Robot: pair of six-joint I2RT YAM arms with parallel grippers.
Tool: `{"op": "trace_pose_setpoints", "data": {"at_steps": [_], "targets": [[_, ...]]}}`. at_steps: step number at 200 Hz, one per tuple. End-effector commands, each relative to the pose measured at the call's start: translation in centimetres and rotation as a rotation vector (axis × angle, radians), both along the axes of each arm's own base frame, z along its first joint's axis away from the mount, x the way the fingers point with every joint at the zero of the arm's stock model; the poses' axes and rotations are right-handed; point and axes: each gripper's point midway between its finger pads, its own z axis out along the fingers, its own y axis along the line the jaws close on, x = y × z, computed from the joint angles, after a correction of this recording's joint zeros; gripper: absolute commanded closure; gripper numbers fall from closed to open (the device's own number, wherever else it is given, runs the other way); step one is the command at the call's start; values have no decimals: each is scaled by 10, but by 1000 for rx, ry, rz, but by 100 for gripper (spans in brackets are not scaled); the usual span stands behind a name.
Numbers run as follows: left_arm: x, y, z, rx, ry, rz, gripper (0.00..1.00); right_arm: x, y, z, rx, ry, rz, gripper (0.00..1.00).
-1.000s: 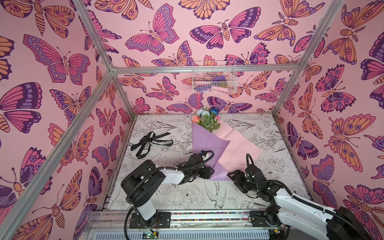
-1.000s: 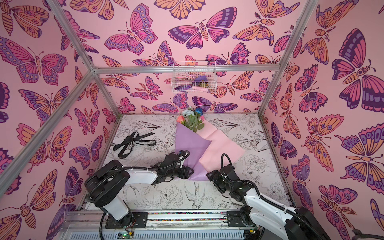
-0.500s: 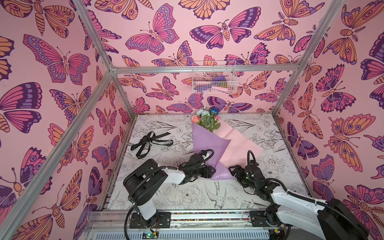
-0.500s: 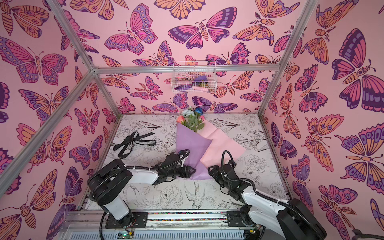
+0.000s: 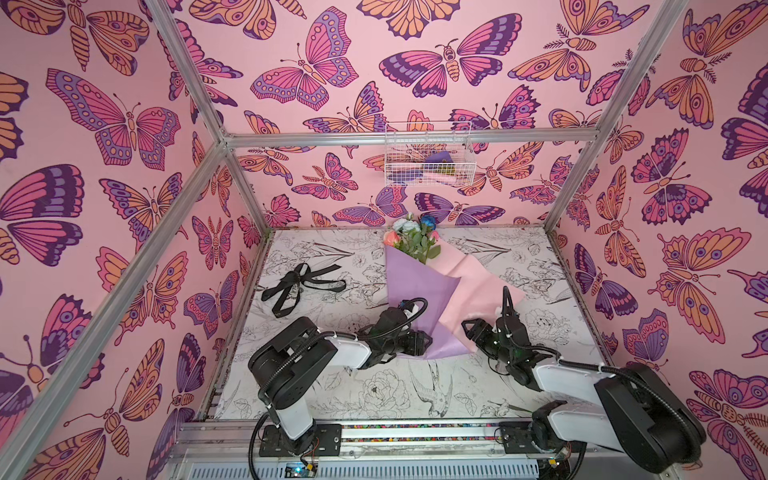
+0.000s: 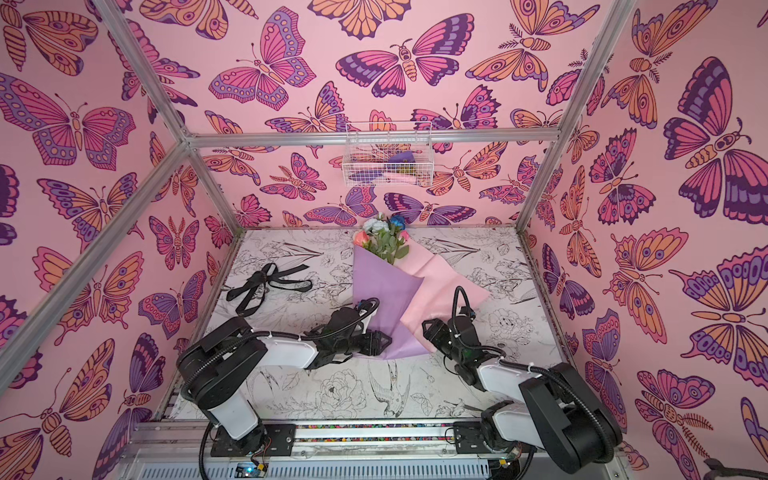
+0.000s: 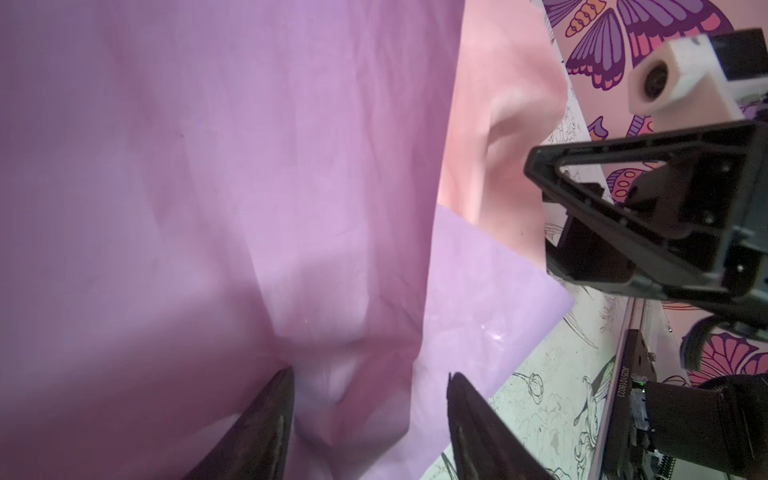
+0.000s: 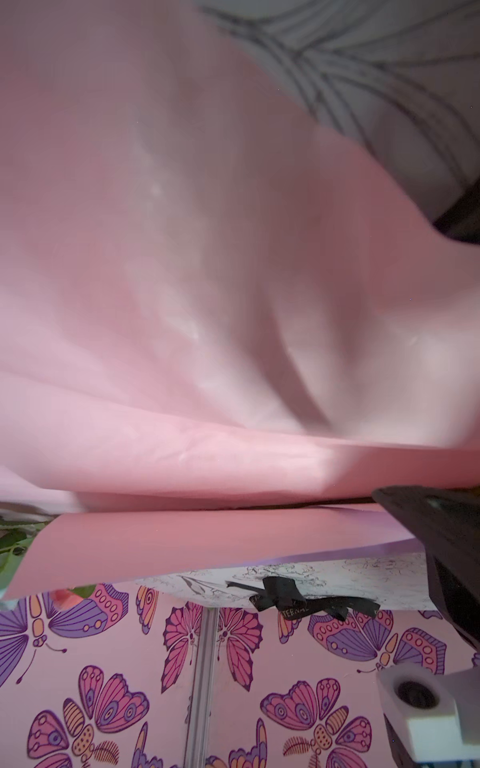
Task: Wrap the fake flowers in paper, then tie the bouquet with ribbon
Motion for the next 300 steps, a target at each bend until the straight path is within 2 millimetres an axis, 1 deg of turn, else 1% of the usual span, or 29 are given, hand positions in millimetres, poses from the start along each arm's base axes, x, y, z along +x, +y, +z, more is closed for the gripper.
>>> {"op": "trace_pose_setpoints", "data": {"at_steps": [1,24,52,56,60,72,98,116,139,159,175,196,204,217,232,244,267,278,283,291,300], "targets": [[-20,10,-26,62,85,-27,38,19,-8,11,-29,-45,22,32],[-19,4,-15,40,50,-62,39,31,-19,13,-53,-41,17,38],[-15,-6,-2,26,-17,-125,39,38,-26,14,-109,-6,46,49],[-15,-8,-1,26,-26,-135,40,39,-27,14,-117,-5,47,50],[-14,-10,0,27,-30,-146,43,40,-27,15,-123,-5,47,51],[-14,-16,2,27,-40,-178,46,41,-30,16,-137,-8,46,54],[-18,-31,8,9,-64,-257,46,40,-38,20,-177,-4,41,61],[-21,-37,9,12,-83,-299,46,36,-42,22,-206,-1,37,66],[-20,-40,4,25,-93,-319,46,29,-48,27,-230,1,25,67],[-19,-44,-1,35,-91,-335,46,22,-52,29,-241,6,16,71],[-18,-48,-2,29,-84,-347,51,17,-54,29,-243,13,8,76],[-17,-52,-5,30,-78,-350,54,12,-56,27,-246,28,8,82],[-17,-53,-6,32,-74,-350,55,11,-55,27,-246,31,16,86],[-16,-54,-9,38,-67,-351,60,10,-54,28,-251,37,24,91],[-17,-54,-15,50,-51,-352,65,11,-51,33,-254,33,48,93],[-18,-52,-19,65,-39,-349,69,9,-53,34,-264,57,48,94],[-20,-48,-26,96,-32,-350,69,1,-62,34,-308,152,24,100],[-21,-46,-29,109,-30,-353,69,-4,-69,33,-335,203,4,100],[-22,-45,-30,118,-28,-355,72,-8,-72,31,-347,231,-5,100],[-23,-44,-32,133,-25,-357,74,-10,-74,30,-360,254,-9,100],[-25,-43,-34,146,-23,-359,75,-10,-74,30,-360,267,-6,100]]}}
